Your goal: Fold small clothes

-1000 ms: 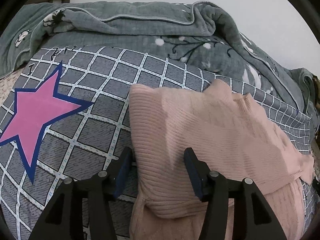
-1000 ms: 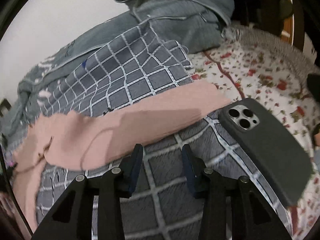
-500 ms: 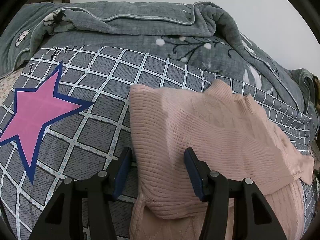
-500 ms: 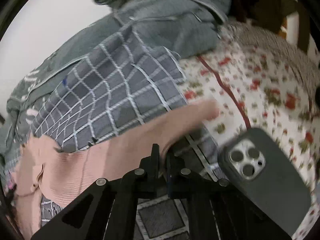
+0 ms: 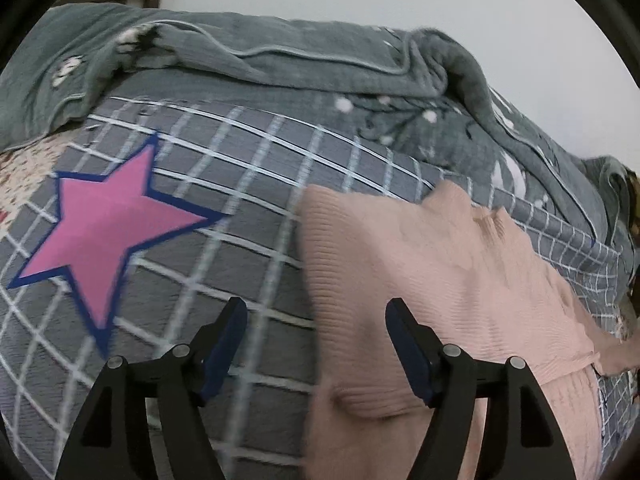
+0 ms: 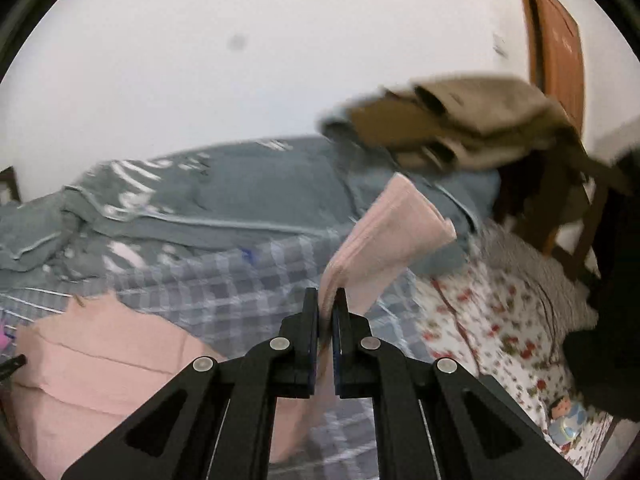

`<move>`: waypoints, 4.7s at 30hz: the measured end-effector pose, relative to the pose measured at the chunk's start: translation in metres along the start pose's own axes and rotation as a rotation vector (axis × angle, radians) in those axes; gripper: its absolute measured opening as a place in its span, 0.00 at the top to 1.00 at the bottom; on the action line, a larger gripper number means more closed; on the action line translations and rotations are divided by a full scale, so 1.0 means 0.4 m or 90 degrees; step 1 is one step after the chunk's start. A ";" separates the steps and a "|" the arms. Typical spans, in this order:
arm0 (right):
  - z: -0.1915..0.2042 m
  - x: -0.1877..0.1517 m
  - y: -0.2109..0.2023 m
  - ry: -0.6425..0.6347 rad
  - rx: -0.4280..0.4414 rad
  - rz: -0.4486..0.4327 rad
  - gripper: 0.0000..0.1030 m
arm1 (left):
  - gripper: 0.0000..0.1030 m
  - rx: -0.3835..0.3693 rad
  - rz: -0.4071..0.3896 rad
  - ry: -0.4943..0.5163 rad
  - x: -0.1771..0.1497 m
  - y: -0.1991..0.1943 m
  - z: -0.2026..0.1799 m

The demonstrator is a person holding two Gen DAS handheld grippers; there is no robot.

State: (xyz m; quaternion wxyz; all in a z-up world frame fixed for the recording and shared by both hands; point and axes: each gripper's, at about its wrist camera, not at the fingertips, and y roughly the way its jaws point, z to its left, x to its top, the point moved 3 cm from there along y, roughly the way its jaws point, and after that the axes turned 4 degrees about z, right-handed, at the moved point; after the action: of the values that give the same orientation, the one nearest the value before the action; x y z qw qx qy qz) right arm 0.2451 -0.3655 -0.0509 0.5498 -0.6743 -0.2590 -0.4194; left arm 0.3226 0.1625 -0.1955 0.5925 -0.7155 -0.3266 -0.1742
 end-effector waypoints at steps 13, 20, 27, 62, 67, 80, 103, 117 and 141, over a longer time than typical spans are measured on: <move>0.799 -0.072 -0.029 -0.173 0.262 0.008 0.95 | 0.30 0.005 -0.038 -0.066 0.011 -0.089 0.195; 1.038 -0.273 0.038 -0.252 0.379 0.135 0.81 | 0.30 -0.032 -0.035 -0.104 0.000 -0.102 0.219; 0.899 -0.320 0.005 -0.302 0.364 0.103 0.54 | 0.30 -0.049 -0.033 -0.055 -0.006 -0.086 0.139; 0.314 -0.301 0.185 -0.112 0.245 0.197 0.68 | 0.30 -0.030 -0.004 0.015 -0.020 -0.007 -0.008; 0.300 -0.265 0.131 -0.074 0.312 0.123 0.50 | 0.56 -0.070 -0.025 0.009 -0.011 -0.019 -0.010; 0.338 -0.339 0.246 -0.071 0.225 0.231 0.50 | 0.91 -0.083 -0.029 0.067 -0.017 -0.011 -0.061; 0.313 -0.336 0.260 -0.040 0.174 0.220 0.48 | 0.92 -0.027 -0.028 0.050 0.017 0.019 -0.064; 0.267 -0.324 0.194 0.002 0.181 0.165 0.44 | 0.58 0.003 -0.045 0.044 -0.058 -0.063 -0.047; 0.256 -0.459 -0.139 -0.076 0.223 0.110 0.46 | 0.58 -0.015 -0.096 0.119 -0.302 -0.321 -0.064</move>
State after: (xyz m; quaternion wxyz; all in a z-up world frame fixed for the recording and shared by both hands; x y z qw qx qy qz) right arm 0.1345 -0.2324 -0.1824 0.6761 -0.6119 -0.3015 -0.2785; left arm 0.1519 0.1171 -0.1721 0.5971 -0.6764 -0.3207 -0.2884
